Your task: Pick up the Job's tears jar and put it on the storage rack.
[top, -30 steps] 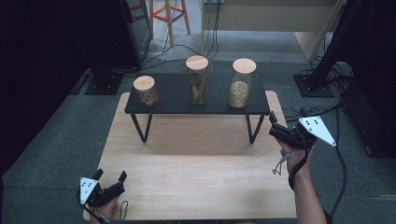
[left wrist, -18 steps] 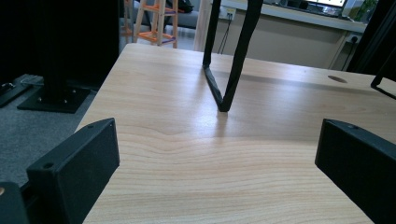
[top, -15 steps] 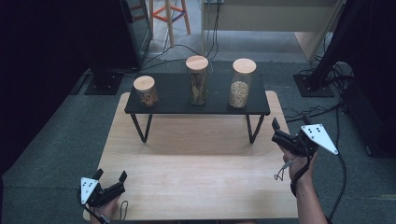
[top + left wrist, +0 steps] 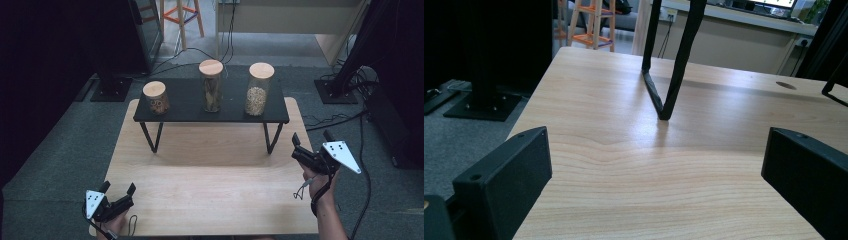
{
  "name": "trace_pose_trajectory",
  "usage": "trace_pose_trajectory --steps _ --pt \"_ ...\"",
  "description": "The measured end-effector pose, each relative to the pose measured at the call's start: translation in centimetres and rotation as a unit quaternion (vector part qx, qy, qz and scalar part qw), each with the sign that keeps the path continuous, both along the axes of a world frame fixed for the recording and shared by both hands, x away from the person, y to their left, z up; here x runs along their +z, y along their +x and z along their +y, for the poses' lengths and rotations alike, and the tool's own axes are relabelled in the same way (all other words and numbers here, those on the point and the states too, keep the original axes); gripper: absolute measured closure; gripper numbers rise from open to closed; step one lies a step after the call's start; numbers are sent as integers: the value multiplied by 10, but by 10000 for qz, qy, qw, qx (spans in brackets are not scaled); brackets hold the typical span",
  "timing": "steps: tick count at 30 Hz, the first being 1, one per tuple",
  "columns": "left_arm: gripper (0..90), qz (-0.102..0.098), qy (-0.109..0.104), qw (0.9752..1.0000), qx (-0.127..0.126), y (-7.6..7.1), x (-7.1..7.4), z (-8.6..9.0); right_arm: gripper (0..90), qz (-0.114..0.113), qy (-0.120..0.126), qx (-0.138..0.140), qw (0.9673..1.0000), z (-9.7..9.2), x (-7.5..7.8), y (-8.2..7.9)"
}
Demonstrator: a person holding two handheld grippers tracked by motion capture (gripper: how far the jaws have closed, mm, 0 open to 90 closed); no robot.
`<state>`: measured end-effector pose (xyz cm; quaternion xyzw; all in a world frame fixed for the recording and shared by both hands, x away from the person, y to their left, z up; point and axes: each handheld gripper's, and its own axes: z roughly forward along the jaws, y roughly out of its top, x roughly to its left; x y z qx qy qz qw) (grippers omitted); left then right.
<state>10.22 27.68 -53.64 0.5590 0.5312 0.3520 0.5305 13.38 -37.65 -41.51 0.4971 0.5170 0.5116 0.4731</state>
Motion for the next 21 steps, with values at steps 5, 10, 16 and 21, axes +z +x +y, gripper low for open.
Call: trace_pose_trajectory --steps 5,10,16,21 --pt "0 5 33 10000 -1 0 0 -1 18 19 1 -20 10000 -1 -6 -2" --pt "0 10 38 10000 5 0 0 -1 18 24 -23 -46 10000 -2 -12 -5" --pt "0 24 14 10000 -11 1 1 0 18 39 6 -52 10000 -6 -21 -8" --pt "0 32 43 10000 -3 1 1 -1 18 60 38 -74 9999 -10 -29 -12"
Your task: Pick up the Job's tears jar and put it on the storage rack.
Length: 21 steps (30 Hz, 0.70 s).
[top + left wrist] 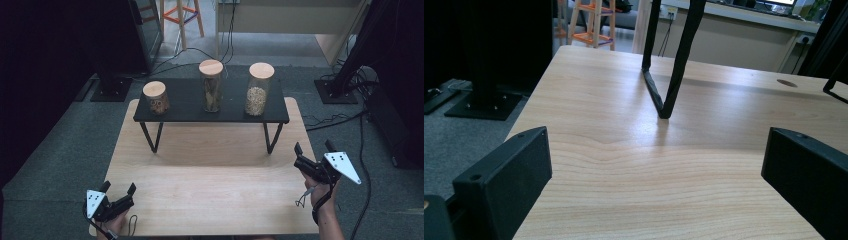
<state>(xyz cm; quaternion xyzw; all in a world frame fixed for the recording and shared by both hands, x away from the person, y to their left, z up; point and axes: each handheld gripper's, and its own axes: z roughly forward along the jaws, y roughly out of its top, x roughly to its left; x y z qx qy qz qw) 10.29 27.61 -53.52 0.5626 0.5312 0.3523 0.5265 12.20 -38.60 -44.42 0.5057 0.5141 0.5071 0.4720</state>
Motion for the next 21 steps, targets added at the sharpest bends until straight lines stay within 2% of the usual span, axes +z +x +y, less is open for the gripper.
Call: trace_pose_trajectory --steps 21 --pt "0 -17 47 10000 51 -1 0 -3 17 67 25 -59 10000 -7 -39 -14"
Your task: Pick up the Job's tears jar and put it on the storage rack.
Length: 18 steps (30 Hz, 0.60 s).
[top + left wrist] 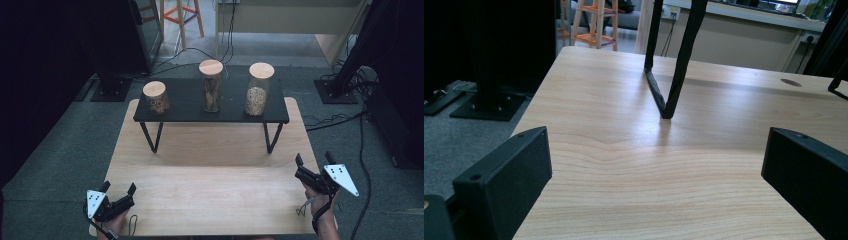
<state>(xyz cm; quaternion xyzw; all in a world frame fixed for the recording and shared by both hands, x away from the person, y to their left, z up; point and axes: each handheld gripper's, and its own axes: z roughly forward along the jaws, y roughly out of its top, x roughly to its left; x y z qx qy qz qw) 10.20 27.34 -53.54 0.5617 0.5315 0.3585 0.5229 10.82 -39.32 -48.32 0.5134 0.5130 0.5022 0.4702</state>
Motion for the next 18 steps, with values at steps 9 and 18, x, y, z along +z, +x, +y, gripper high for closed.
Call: trace_pose_trajectory --steps 9,18 --pt "0 -23 -27 10000 42 -1 -1 0 17 24 -27 10 10000 -1 -15 -7" --pt "0 -23 -26 10000 56 -1 -1 -1 17 100 56 -72 9999 -5 -30 -16"
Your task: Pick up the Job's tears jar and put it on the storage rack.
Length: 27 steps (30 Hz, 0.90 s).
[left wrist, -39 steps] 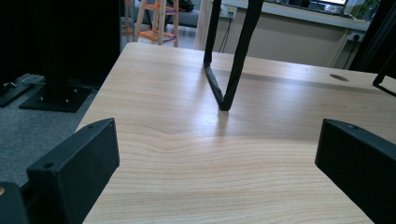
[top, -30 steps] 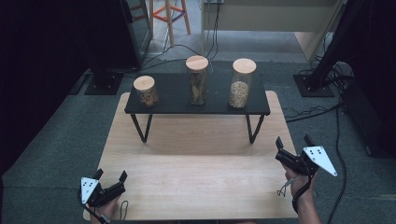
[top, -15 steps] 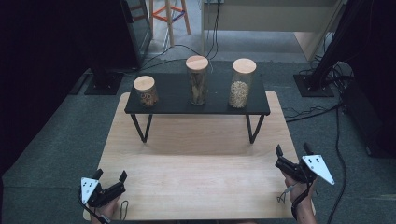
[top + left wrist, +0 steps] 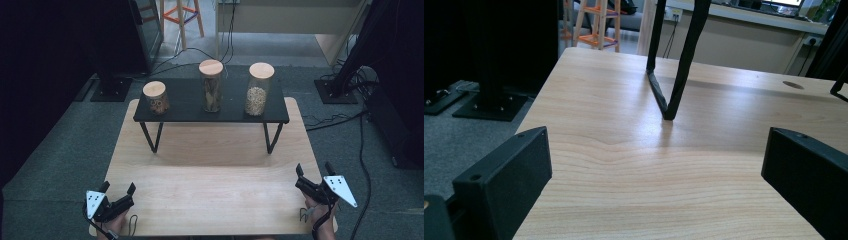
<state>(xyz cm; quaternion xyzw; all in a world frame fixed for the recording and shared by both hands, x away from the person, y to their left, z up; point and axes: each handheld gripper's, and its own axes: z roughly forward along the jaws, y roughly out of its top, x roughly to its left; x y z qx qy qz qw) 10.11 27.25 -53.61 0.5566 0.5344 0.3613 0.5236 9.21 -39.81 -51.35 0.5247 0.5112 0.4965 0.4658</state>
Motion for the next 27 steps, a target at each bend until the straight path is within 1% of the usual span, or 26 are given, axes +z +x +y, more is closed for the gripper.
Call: trace_pose_trajectory --steps 6,14,19,21,27 --pt "0 -14 -9 10000 21 -1 0 0 17 -11 11 -48 10000 -3 -7 -5" --pt "0 -9 7 10000 21 -1 0 -1 17 97 24 -82 9999 -3 -20 -9" --pt "0 -17 -5 10000 28 -1 -1 -1 17 191 92 -110 9997 -4 -29 -11" --pt "0 -14 -7 10000 28 -1 0 -1 17 169 110 -108 9997 -5 -29 -12" --pt "0 -25 -22 10000 49 -1 -1 -1 17 196 80 -151 9997 -3 -31 -12"
